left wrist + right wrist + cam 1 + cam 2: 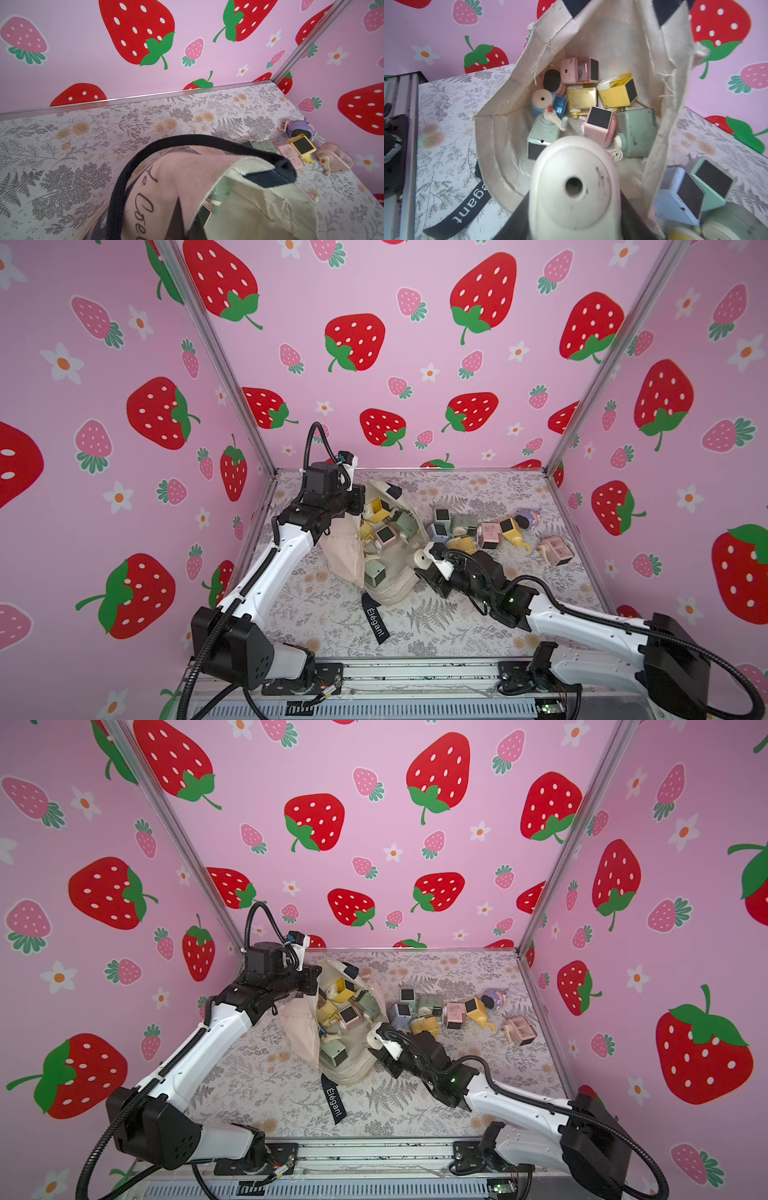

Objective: Take out the pencil sharpeners from the tote bags
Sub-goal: Pick up the pencil sharpener from the canvas bag, then place the pencil sharpener at the center of the board.

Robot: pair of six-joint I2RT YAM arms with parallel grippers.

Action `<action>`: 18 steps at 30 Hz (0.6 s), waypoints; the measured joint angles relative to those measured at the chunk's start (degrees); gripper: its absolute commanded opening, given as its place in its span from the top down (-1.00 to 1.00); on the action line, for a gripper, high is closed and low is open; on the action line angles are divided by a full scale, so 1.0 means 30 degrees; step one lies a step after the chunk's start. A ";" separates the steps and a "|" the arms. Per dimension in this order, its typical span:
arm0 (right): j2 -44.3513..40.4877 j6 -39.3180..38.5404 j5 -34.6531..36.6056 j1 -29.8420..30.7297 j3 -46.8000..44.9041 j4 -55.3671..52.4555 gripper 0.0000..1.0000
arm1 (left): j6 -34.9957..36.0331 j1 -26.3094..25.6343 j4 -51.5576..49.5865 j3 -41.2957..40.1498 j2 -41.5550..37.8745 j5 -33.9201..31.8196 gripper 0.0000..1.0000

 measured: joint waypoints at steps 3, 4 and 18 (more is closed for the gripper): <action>-0.1712 0.0029 0.1319 -0.0197 -0.1100 -0.0007 0.08 | 0.0000 0.0000 0.0000 0.0007 0.0000 0.0000 1.00; -0.2244 0.0066 0.1821 -0.0284 -0.1435 -0.0022 0.08 | 0.0000 0.0000 0.0000 0.0007 0.0000 0.0000 1.00; -0.4197 0.2331 0.7519 -0.4211 -0.3490 -0.0313 0.08 | 0.0000 -0.0197 0.0000 0.0007 0.0000 0.0401 1.00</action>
